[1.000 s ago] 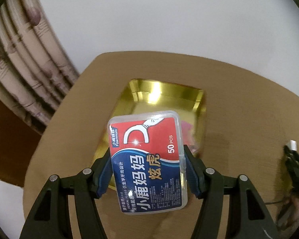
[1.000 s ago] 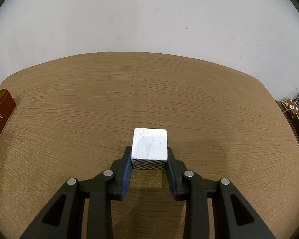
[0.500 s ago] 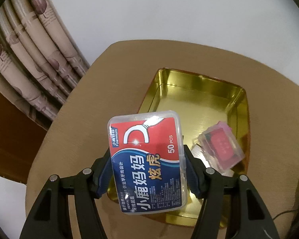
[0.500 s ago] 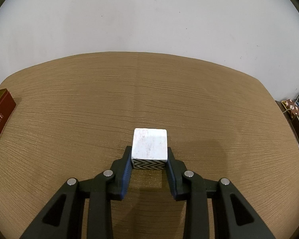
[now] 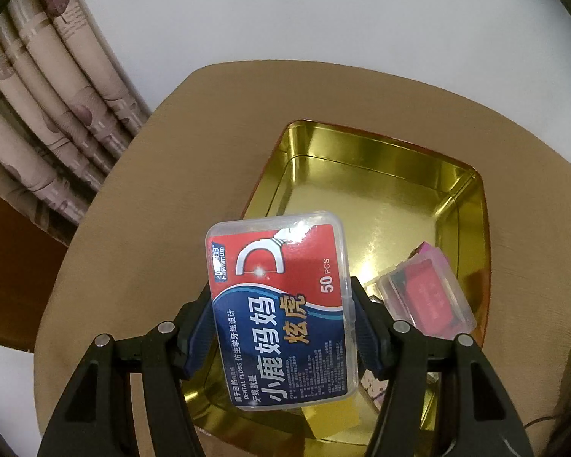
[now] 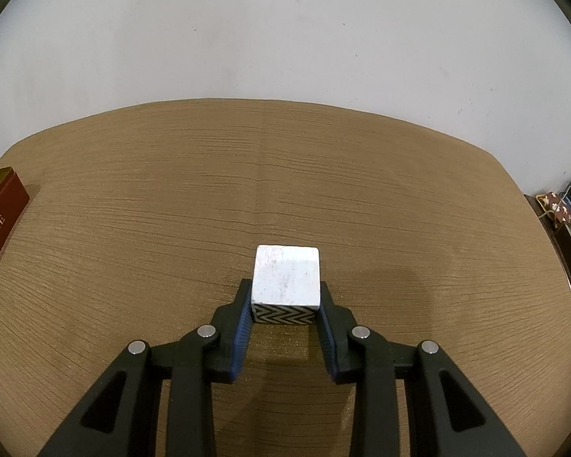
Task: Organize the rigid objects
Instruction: 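Carry the floss box into the gold tin and open the left tool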
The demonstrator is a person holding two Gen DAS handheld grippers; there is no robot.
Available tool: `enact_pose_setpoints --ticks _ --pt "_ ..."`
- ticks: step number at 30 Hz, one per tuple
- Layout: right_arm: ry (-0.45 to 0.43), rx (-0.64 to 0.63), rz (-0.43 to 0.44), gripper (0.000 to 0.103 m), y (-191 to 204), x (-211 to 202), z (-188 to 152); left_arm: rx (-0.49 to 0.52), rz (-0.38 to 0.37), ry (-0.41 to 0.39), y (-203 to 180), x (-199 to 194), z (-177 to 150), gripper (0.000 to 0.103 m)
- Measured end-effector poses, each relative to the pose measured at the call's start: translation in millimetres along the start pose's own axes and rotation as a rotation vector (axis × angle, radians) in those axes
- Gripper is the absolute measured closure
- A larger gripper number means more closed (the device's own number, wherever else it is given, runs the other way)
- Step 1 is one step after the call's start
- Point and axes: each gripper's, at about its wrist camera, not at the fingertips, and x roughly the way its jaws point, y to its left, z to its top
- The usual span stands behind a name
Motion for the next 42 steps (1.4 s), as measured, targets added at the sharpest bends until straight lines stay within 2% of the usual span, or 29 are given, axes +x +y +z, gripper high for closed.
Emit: enact_pose_setpoints --ticks 15,20,26,28,32,37,42 --pt "-0.001 -0.009 -0.005 0.07 2 0 0 0.027 -0.017 0.023 -2 18 -4 0.044" --pt "-0.001 -0.011 -0.006 0.07 3 0 1 0.059 -0.027 0.002 -8 13 -6 0.037" --pt "-0.002 -0.014 -0.007 0.07 4 -1 1 0.118 0.028 -0.094 -12 -15 -14 0.026" --pt "-0.001 -0.012 -0.004 0.07 4 -1 2 0.115 0.018 -0.131 -8 -29 -18 0.025" --pt "-0.002 -0.011 -0.005 0.071 2 -1 1 0.074 0.021 -0.181 4 -56 -31 0.024" --pt "-0.002 -0.014 -0.012 0.07 2 -1 0 -0.002 0.044 -0.233 27 -81 -50 0.016" --pt "-0.002 -0.002 0.004 0.07 -2 -1 0 -0.02 0.064 -0.229 37 -88 -68 0.014"
